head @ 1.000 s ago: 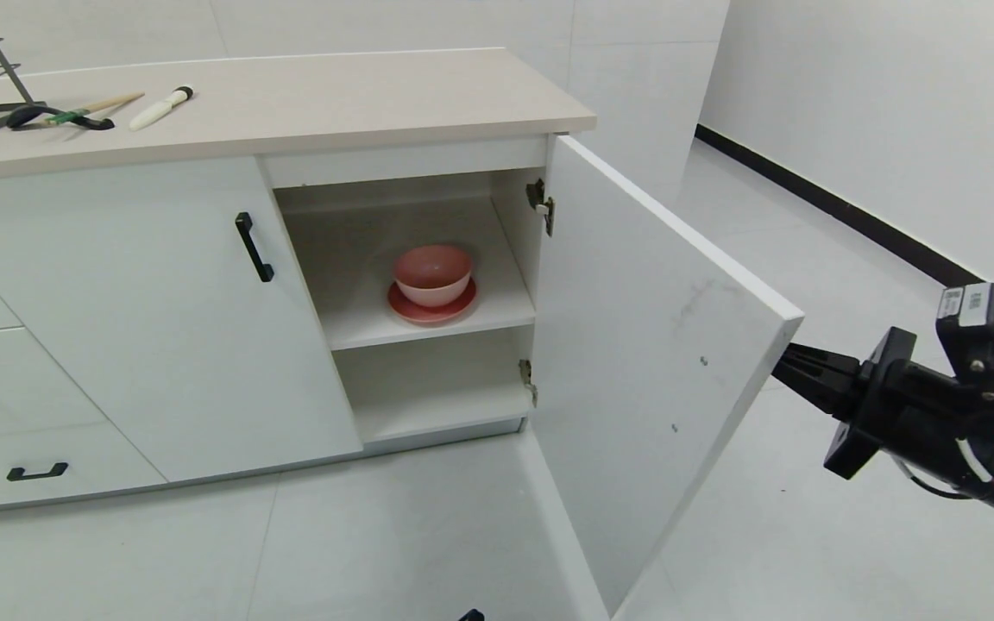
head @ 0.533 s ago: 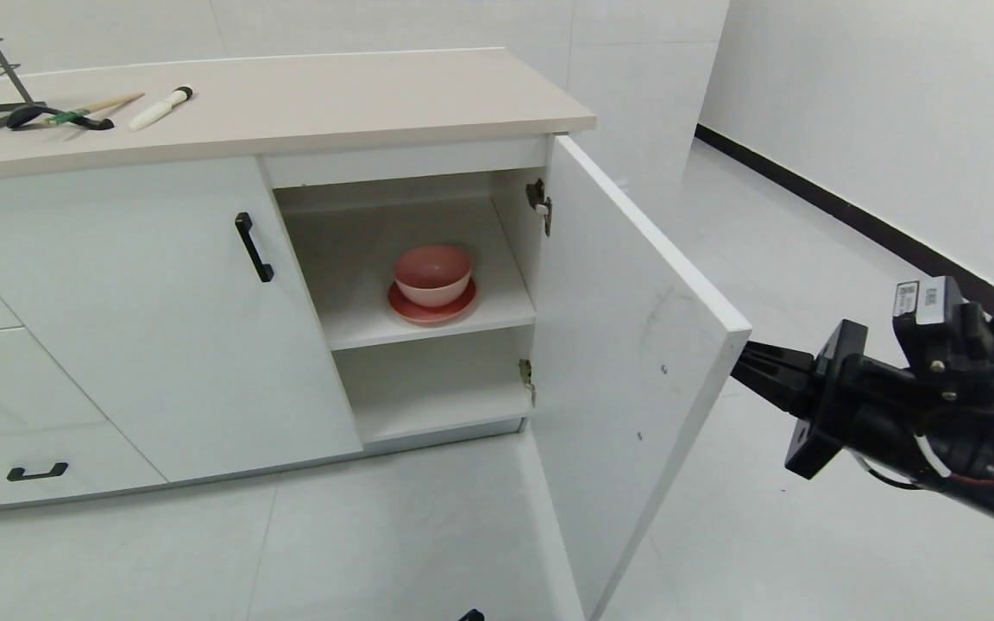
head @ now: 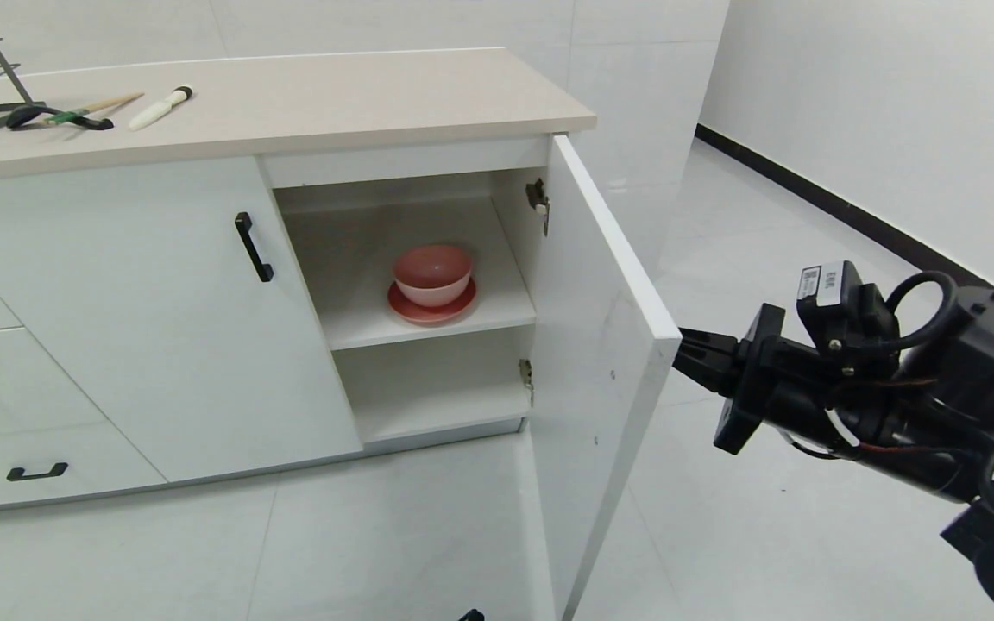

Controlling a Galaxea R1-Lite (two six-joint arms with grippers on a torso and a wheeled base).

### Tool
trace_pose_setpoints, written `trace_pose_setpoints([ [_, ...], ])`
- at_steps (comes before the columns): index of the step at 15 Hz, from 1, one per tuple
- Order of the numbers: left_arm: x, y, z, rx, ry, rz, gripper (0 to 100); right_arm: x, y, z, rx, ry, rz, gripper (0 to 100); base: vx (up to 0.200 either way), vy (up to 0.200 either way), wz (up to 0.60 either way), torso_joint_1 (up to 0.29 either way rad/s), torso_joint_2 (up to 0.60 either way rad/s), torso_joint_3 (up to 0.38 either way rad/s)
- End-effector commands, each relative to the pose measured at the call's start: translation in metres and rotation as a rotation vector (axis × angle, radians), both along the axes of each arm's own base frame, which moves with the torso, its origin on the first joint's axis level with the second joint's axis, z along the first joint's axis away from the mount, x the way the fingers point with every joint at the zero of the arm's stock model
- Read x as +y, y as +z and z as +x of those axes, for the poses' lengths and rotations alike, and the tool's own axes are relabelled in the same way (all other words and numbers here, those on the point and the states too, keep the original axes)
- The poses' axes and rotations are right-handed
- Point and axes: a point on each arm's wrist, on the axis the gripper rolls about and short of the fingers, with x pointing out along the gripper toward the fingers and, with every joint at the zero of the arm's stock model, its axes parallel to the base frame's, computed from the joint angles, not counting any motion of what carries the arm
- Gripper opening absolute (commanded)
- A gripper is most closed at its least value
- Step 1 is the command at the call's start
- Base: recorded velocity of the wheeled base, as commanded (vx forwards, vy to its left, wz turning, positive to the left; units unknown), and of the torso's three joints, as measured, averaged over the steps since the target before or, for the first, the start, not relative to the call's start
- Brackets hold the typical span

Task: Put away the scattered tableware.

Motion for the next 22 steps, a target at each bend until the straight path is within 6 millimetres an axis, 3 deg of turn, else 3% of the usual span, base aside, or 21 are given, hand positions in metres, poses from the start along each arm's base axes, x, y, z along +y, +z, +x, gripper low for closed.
trace_pose_setpoints([
  [1, 0.0, 0.0, 0.0, 0.001, 0.0, -0.001, 100, 0.011, -0.005, 0.007, 0.006, 0.026, -0.004, 0, 0.0, 0.0, 0.0, 0.0, 0.0, 0.0],
  [9, 0.0, 0.0, 0.0, 0.001, 0.0, -0.001, 100, 0.068, -0.008, 0.031, -0.04, 0.137, 0.021, 0, 0.0, 0.0, 0.0, 0.0, 0.0, 0.0],
  [13, 0.0, 0.0, 0.0, 0.001, 0.0, -0.001, 100, 0.086, -0.016, 0.037, -0.037, 0.17, 0.02, 0, 0.0, 0.0, 0.0, 0.0, 0.0, 0.0],
  [22, 0.0, 0.0, 0.0, 0.001, 0.002, -0.002, 100, 0.106, -0.017, 0.045, -0.065, 0.199, 0.039, 0, 0.0, 0.0, 0.0, 0.0, 0.0, 0.0],
])
